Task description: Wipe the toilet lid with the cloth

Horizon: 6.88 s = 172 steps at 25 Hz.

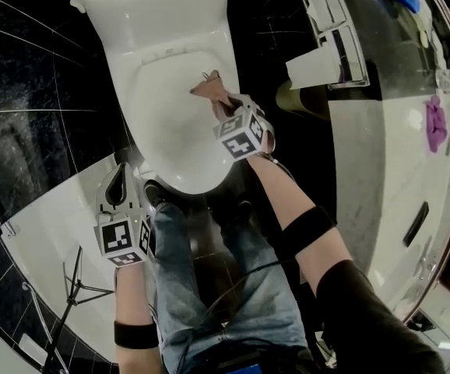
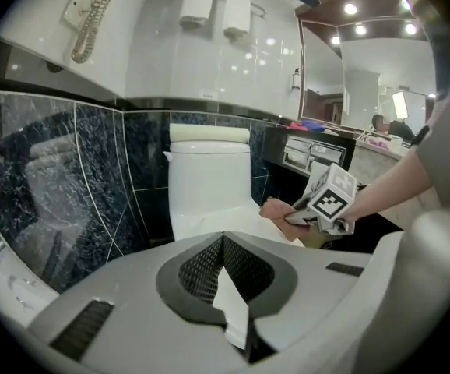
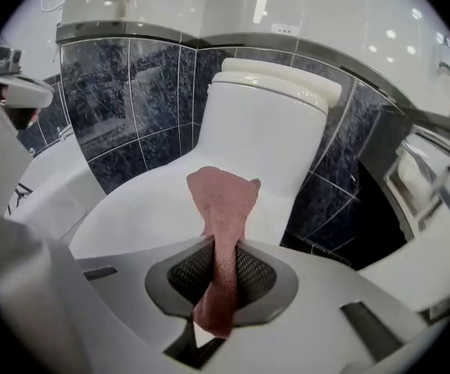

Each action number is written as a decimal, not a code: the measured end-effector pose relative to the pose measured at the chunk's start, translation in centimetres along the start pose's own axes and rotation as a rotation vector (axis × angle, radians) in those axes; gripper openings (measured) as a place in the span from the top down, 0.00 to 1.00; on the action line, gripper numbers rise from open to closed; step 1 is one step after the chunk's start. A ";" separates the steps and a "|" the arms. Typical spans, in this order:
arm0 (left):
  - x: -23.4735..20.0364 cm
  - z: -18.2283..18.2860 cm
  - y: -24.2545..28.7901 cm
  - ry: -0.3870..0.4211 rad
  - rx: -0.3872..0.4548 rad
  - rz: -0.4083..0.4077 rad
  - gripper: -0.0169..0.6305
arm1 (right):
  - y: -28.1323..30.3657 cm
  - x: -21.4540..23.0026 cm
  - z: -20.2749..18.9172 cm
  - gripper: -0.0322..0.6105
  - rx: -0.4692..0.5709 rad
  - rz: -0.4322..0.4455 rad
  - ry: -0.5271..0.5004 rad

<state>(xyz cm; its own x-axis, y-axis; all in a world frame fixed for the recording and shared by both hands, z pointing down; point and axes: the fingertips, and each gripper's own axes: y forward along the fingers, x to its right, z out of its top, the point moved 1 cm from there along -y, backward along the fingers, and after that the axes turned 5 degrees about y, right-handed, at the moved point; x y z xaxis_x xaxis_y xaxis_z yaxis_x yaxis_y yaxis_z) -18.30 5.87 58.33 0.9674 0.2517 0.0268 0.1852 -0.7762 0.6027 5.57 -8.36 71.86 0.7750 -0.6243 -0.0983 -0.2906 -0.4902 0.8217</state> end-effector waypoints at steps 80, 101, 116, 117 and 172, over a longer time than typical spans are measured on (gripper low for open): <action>-4.6 2.8 0.9 0.018 0.067 -0.003 0.97 | 10.1 -5.8 10.8 0.83 -0.091 0.056 -0.287; -12.0 -2.5 -1.1 -0.095 0.012 0.127 0.97 | 15.1 -22.9 11.1 0.83 -0.127 0.328 -0.845; -4.9 -4.0 -6.6 -0.088 0.012 0.129 0.97 | 0.7 -29.1 -9.0 0.83 -0.201 0.529 -0.872; -4.2 -3.7 -6.7 -0.085 0.014 0.123 0.97 | 0.0 -28.9 -10.2 0.83 -0.208 0.535 -0.861; 9.3 22.8 -30.0 0.058 0.217 -0.055 0.97 | -48.6 -5.0 10.0 0.83 0.378 0.124 0.251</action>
<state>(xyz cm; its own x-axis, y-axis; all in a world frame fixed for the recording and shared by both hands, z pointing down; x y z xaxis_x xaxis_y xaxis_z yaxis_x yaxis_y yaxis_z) -10.92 18.34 22.33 0.9445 0.3250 0.0481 0.2763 -0.8651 0.4186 10.20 12.57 26.80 0.8197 -0.5487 0.1641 -0.5374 -0.6378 0.5517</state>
